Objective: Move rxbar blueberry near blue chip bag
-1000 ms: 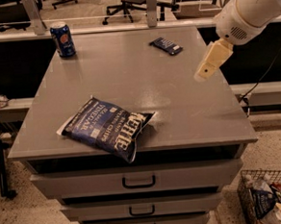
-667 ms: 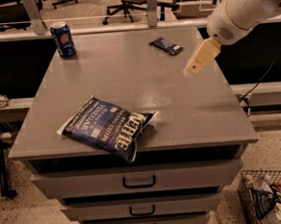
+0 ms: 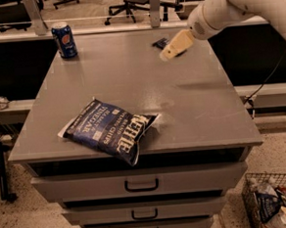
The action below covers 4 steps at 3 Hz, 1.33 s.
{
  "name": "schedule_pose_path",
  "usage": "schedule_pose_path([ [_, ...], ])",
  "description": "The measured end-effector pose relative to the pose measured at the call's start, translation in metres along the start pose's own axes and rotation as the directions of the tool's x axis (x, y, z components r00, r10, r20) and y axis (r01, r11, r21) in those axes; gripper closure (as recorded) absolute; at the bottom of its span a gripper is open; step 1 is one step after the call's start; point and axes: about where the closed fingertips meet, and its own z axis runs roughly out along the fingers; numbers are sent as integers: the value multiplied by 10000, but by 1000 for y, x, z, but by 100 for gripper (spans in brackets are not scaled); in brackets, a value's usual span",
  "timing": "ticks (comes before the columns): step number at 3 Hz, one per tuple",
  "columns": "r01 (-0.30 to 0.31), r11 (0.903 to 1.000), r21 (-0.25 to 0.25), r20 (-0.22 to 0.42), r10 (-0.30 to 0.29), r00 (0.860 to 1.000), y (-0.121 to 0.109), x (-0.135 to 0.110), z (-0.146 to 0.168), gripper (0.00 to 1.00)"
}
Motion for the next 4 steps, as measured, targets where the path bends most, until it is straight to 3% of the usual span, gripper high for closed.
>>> schedule_pose_path([
  [1, -1175, 9926, 314, 213, 1168, 9929, -25, -1, 46, 0],
  [2, -2088, 9760, 617, 524, 2058, 9772, -52, 6, 80, 0],
  [3, -2510, 9654, 707, 791, 2454, 9662, -69, 11, 104, 0],
  [4, -2595, 9639, 596, 931, 2534, 9629, -75, 10, 125, 0],
])
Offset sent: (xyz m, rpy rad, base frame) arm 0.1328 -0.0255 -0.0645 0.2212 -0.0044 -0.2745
